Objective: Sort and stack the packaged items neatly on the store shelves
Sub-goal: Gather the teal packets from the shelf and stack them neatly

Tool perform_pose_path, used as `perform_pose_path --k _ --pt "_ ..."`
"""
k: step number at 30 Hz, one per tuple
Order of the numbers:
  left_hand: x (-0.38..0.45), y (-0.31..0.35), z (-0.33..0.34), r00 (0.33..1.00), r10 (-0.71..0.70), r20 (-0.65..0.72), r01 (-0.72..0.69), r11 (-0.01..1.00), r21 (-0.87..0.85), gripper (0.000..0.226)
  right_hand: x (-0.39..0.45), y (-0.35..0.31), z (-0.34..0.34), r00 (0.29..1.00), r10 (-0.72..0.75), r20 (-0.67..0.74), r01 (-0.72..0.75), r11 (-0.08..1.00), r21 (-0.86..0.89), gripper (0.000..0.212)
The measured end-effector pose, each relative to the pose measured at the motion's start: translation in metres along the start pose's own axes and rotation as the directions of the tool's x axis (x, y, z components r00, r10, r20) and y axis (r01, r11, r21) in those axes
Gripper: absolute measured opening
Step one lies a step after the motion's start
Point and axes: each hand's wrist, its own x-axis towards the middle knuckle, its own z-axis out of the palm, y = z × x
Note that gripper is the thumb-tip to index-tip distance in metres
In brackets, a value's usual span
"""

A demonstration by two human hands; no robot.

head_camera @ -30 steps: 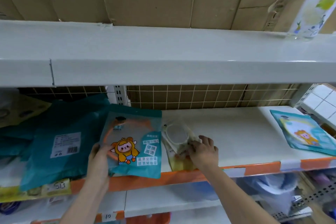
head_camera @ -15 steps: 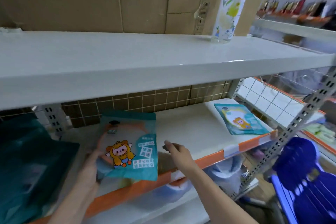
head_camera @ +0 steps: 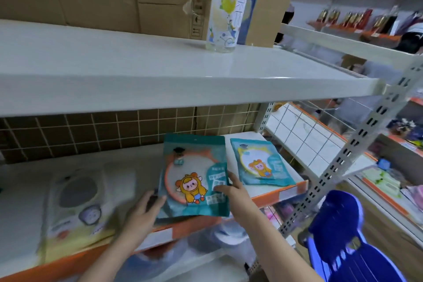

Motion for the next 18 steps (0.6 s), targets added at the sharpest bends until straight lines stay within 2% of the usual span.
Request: perform_pose_path --k 1,2,3,4,6,9,13,16,18 --pt "0.003 -0.007 0.005 0.998 0.064 -0.009 -0.061 0.986 0.152 0.02 0.005 -0.003 -0.014 1.0 -0.008 -0.029 0.008 1.0 0.012 0.062" --pt "0.004 -0.014 0.009 0.991 0.133 0.019 -0.132 0.934 0.331 0.038 0.012 -0.005 -0.027 0.998 -0.008 -0.066 0.011 0.999 0.033 0.063" --pt "0.007 -0.02 0.013 0.982 0.181 0.049 -0.182 0.861 0.475 0.056 0.019 -0.007 -0.04 0.994 -0.005 -0.107 0.011 0.998 0.054 0.064" --pt "0.009 -0.024 0.017 0.976 0.21 0.055 -0.201 0.78 0.592 0.063 0.026 -0.009 -0.053 0.988 0.0 -0.153 0.011 0.997 0.073 0.065" --pt "0.009 -0.021 0.021 0.979 0.188 0.072 -0.18 0.657 0.732 0.056 0.04 -0.012 -0.075 0.971 0.004 -0.237 0.02 0.995 0.1 0.066" --pt "0.011 -0.022 0.022 0.969 0.234 0.082 -0.21 0.596 0.775 0.051 0.058 -0.02 -0.1 0.948 0.001 -0.318 0.042 0.99 0.131 0.059" --pt "0.009 -0.025 0.021 0.979 0.173 0.112 -0.19 0.548 0.815 0.049 0.072 -0.034 -0.123 0.875 -0.091 -0.475 0.091 0.996 -0.023 0.045" --pt "0.004 -0.019 0.023 0.968 0.239 0.081 -0.191 0.486 0.853 0.044 0.082 -0.036 -0.138 0.784 -0.188 -0.591 -0.02 0.945 -0.326 0.048" --pt "0.002 -0.015 0.023 0.959 0.272 0.082 -0.209 0.481 0.851 0.043 0.086 -0.032 -0.146 0.762 -0.304 -0.572 -0.114 0.806 -0.581 0.054"
